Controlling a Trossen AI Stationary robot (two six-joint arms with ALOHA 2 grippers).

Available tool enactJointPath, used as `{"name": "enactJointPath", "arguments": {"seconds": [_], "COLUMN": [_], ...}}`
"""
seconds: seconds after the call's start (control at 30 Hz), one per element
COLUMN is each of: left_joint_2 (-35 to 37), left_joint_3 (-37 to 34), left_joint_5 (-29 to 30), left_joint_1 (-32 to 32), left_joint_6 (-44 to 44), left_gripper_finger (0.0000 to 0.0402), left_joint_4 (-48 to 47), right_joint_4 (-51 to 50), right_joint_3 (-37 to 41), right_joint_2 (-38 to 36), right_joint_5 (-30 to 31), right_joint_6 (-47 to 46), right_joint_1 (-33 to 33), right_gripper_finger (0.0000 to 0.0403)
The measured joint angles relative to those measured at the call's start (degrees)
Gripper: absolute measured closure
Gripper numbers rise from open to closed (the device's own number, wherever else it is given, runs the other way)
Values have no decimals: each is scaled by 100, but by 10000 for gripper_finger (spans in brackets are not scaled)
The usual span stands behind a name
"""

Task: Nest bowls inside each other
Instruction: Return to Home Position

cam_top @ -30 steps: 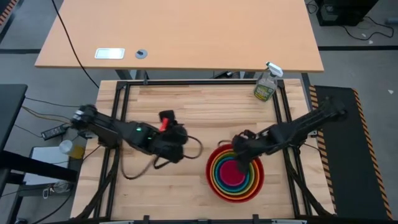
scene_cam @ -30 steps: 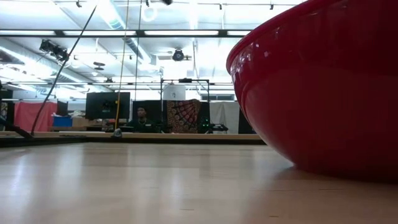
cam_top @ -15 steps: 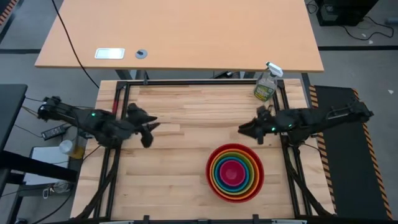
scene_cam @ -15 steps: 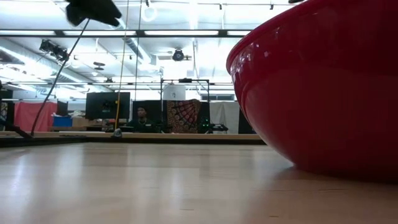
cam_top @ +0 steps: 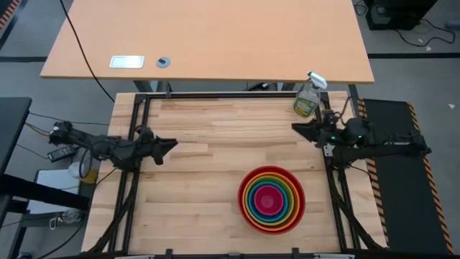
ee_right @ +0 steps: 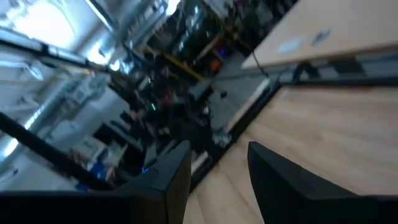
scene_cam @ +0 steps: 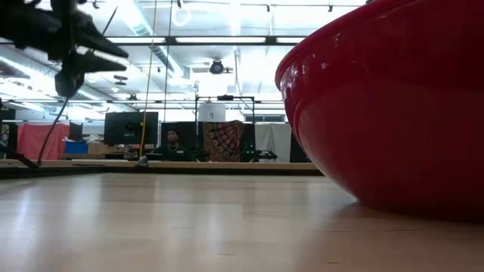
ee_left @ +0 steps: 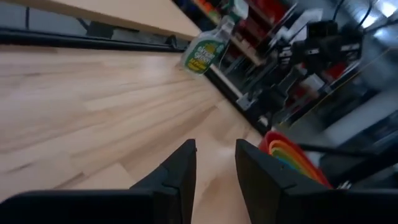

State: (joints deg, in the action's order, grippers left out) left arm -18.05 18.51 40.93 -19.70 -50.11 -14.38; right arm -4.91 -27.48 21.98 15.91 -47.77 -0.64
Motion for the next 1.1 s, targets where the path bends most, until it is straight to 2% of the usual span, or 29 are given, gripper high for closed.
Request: {"name": "enactJointPath", "arguments": {"seconds": [0.13,0.33,0.47,0.7,0.87,1.1], "left_joint_2": [461,910,953,948,944,945], "left_joint_3": [-731,-1737,-1797,-1797,-1797,-1797], "left_joint_5": [12,15,29,23,119,442], "left_joint_1": [0,0,2,2,2,4], "left_joint_6": [19,-72,-223,-312,-349,-218], "left_gripper_finger": [288,288,288,288,288,288], "left_joint_4": [947,2371,2380,2362,2359,2337], "right_joint_4": [-279,-1353,-1868,-1922,-1416,56], "right_joint_3": [17,17,41,530,1142,1918], "right_joint_2": [-575,-1432,-1836,-2175,-2175,-2177], "right_joint_5": [10,-19,60,290,43,-210], "right_joint_6": [98,-183,-324,-498,-851,-1063], "right_joint_1": [249,447,497,502,502,502], "right_gripper_finger": [238,238,238,238,238,238]}}
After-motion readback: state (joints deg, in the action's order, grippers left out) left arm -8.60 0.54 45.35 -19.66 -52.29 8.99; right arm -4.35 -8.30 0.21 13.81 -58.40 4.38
